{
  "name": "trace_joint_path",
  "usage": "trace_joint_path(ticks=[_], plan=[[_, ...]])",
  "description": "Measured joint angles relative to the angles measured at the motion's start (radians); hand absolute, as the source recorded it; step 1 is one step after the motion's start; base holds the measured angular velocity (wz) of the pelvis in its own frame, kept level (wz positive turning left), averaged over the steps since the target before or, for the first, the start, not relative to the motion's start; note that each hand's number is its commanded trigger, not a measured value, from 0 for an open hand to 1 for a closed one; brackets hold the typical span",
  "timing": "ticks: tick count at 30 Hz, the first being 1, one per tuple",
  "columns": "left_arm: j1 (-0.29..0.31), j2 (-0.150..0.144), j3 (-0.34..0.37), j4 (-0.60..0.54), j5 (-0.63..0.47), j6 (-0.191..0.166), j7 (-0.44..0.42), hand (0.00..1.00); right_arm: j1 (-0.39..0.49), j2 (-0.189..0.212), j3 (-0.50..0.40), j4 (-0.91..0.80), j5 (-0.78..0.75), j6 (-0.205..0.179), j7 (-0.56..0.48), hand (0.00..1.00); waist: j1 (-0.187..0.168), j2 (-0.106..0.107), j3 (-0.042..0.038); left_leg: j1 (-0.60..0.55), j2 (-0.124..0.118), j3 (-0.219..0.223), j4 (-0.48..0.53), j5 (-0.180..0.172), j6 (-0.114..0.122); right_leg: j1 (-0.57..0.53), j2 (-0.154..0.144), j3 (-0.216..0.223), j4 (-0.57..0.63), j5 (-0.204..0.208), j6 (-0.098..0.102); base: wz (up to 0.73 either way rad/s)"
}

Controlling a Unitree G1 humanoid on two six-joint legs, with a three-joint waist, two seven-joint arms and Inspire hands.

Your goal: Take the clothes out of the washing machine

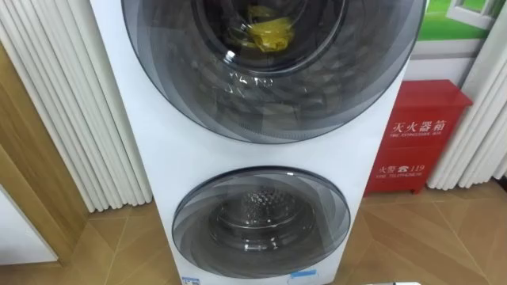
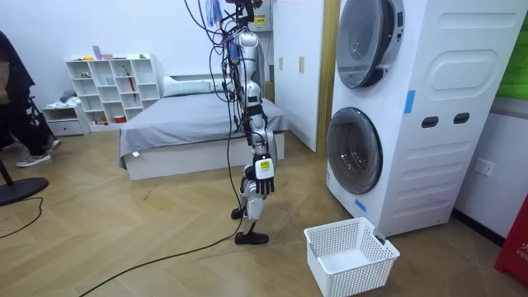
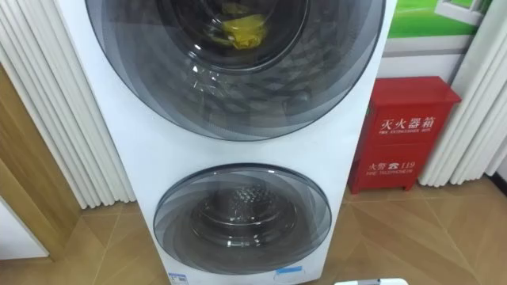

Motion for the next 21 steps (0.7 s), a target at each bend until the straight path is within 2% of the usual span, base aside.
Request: trace_joint_path(ticks=[21], plan=[[-0.005,0.000,0.017,0.000,-0.002,-0.009,-0.002,0.00,0.000,-0.002,-0.010,0.000,0.030,-0.001,-0.014,0.00,-0.001,-0.002,0.0009,0.000,0.000,0.001,-0.002,0.000,0.000,-0.001,0.000,0.000,-0.003,0.000,0.000,0.00]])
